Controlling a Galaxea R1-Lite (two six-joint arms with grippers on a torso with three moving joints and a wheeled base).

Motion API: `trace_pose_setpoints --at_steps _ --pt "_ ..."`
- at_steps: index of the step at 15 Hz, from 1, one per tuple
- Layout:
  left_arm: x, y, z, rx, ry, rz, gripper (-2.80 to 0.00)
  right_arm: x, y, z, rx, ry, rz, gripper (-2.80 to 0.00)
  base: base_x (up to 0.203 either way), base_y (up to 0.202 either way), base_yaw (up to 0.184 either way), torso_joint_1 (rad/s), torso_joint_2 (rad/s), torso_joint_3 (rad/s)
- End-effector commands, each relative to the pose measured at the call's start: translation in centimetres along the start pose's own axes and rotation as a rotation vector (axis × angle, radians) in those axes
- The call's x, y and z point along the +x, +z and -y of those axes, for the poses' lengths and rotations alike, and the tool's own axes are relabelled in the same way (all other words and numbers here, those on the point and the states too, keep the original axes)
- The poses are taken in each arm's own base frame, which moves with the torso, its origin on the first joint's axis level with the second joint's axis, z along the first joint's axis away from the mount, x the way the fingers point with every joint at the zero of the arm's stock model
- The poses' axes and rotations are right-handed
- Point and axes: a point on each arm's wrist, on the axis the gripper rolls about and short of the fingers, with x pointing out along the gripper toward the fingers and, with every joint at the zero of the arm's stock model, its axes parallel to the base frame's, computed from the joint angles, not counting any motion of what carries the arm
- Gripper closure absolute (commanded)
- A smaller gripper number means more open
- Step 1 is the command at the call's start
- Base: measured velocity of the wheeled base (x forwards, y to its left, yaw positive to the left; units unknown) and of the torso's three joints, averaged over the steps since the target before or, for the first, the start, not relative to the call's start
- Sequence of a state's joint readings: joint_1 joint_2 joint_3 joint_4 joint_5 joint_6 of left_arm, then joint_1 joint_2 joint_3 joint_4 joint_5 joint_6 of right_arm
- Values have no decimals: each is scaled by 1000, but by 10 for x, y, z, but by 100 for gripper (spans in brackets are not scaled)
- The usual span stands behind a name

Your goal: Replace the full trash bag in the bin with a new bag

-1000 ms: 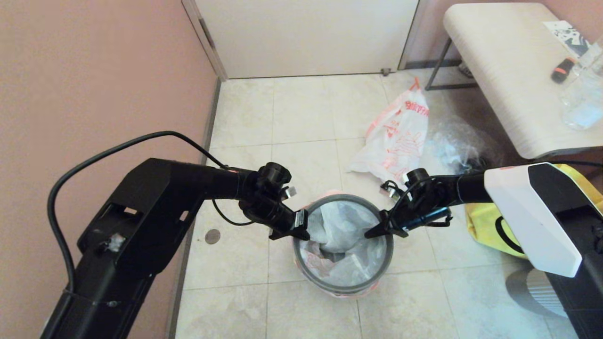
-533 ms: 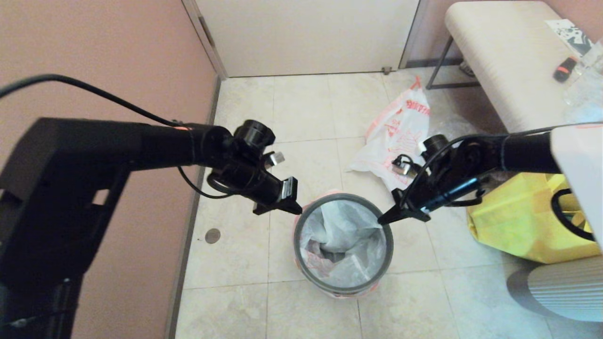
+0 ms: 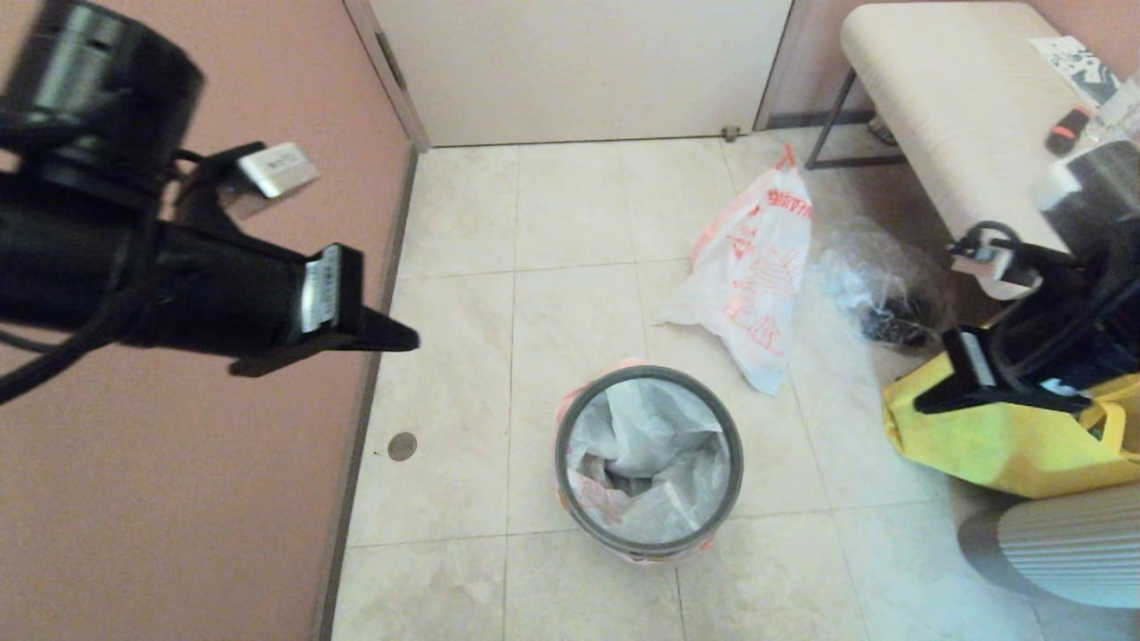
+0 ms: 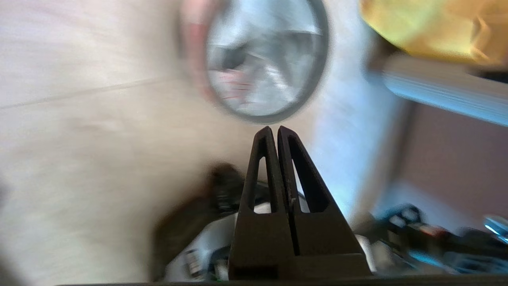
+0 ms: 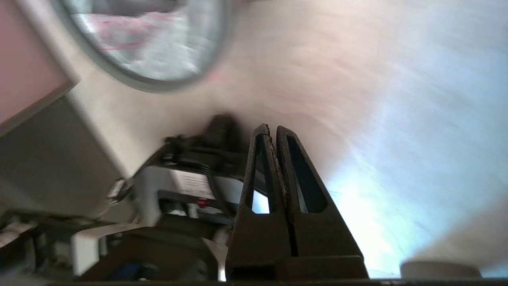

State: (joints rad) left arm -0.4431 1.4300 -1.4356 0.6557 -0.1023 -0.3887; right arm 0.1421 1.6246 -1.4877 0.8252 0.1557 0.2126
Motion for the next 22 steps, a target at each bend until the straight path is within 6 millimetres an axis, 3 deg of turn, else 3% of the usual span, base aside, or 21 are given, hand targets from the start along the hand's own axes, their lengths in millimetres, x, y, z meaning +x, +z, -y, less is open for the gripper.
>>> trace_pose_setpoints --at_steps 1,4,8,12,14,17,20,22 --pt "-74 -40 -6 21 104 191 0 -77 -58 6 3 -12 146 0 0 0 0 0 0 0" --pt "-123 -85 -28 -28 221 350 0 -115 -127 11 -49 -67 206 0 0 0 0 0 0 0" --pt "-183 -161 -51 -98 264 559 0 -146 -211 29 -67 -183 364 0 0 0 0 0 0 0" --pt "-201 -224 -50 -179 410 624 0 -169 -283 38 -9 -237 570 0 0 0 0 0 0 0" --pt "-205 -240 -50 -187 441 616 0 -166 -313 34 56 -315 613 0 0 0 0 0 0 0" --pt "-203 -260 -50 -207 484 578 0 -153 -348 38 9 -349 639 0 0 0 0 0 0 0" --pt "-206 -266 -44 -219 504 564 0 -136 -357 46 -66 -350 605 0 0 0 0 0 0 0" --pt "-208 -271 -30 -204 461 579 0 -114 -362 52 -105 -360 572 0 0 0 0 0 0 0"
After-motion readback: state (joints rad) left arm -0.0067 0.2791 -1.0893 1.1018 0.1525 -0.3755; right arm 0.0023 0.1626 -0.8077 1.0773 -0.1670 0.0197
